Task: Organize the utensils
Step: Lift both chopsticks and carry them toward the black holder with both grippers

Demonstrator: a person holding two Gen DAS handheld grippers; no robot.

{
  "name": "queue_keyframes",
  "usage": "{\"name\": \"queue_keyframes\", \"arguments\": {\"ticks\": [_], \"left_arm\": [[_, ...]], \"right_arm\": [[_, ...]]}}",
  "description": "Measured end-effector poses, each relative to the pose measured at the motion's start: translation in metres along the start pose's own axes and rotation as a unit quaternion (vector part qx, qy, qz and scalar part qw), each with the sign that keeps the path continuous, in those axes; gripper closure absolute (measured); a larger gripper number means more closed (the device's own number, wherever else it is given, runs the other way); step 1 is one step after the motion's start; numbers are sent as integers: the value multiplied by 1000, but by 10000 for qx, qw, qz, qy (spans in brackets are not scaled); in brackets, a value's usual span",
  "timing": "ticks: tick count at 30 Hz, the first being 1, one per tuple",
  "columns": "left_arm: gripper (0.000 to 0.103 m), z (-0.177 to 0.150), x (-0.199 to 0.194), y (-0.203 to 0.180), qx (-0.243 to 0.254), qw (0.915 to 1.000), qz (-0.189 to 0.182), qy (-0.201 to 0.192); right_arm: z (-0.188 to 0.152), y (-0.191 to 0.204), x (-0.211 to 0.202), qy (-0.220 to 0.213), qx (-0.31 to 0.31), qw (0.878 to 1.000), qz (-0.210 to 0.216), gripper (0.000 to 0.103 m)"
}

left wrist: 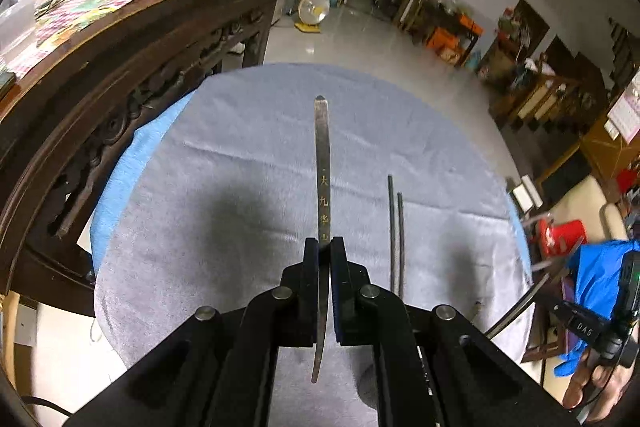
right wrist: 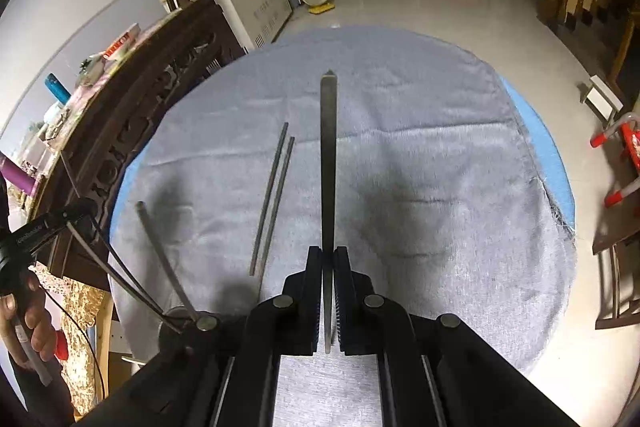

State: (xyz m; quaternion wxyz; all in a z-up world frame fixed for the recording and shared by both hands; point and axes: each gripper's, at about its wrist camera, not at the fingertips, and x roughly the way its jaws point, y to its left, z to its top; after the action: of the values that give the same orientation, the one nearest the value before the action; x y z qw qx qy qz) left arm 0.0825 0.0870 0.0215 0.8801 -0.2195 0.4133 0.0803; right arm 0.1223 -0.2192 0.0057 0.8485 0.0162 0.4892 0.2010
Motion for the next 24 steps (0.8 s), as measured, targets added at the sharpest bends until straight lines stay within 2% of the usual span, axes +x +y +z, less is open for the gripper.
{"name": "queue_keyframes", "arguments": {"ticks": [12,19,24], "left_arm": [[97,-5,-16,17,-441,9976,-252,-481],[97,-5,-30,28,-846,9929,-510,-665],[98,-2,-49,25,-974,9878,-763,-942]], "right_arm": [[-6,11,-37,-570,26,9981,229,96],[-9,13,-64,-874,97,9952,441,96],[-8,19,-86,-1122,92,9918,607,96]]}}
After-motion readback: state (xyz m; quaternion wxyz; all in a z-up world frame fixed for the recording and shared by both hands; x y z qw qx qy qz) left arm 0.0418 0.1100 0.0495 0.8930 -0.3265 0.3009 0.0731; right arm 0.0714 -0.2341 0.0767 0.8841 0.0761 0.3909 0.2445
